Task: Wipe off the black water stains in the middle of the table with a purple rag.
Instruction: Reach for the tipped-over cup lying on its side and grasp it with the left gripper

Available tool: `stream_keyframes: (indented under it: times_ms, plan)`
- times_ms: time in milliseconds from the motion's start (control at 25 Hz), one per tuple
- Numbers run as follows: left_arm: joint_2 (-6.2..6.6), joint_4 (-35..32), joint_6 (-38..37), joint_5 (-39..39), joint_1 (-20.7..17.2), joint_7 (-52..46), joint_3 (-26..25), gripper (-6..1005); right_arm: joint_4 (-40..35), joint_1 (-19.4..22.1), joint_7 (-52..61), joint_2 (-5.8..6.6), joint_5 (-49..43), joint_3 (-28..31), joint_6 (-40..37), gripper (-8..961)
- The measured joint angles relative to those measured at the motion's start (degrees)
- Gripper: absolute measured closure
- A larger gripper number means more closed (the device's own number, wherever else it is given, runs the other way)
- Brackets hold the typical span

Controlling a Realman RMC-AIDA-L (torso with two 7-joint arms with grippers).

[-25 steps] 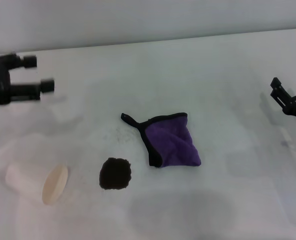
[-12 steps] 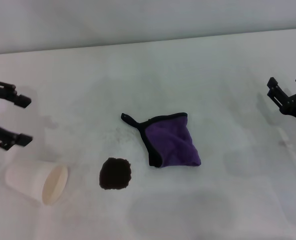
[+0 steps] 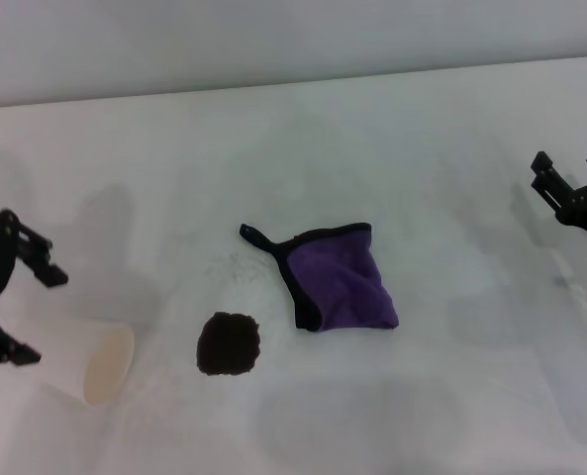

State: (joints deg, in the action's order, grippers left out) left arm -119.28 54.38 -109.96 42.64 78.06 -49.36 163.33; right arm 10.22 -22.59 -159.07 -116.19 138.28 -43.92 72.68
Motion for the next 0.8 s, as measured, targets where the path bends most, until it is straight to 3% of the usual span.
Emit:
stream_keyframes:
  times_ms: [160,400,440,800]
  plan:
    - [0.2,-7.4,4.6,4.7,0.7,-2.9,0.0,114,0.2,0.2,1.7,0.0,0.4,0.2,-0.1,127]
    - [-0.03,-13.1,12.3,8.8,0.7,-4.6,-0.1,115,0.0,0.0,2.5,0.0,0.6,0.3,-0.2,127]
    - [-0.05,-15.9,16.3,9.6,0.7,-6.8,-0.1,115,0.0,-0.2,2.7,0.0,0.6,0.5,-0.3,127]
    - [-0.12,-24.9,23.4,14.8,0.8,-9.9,-0.1,114,0.1,-0.5,4.5,0.0,0.3,1.6,-0.7,127]
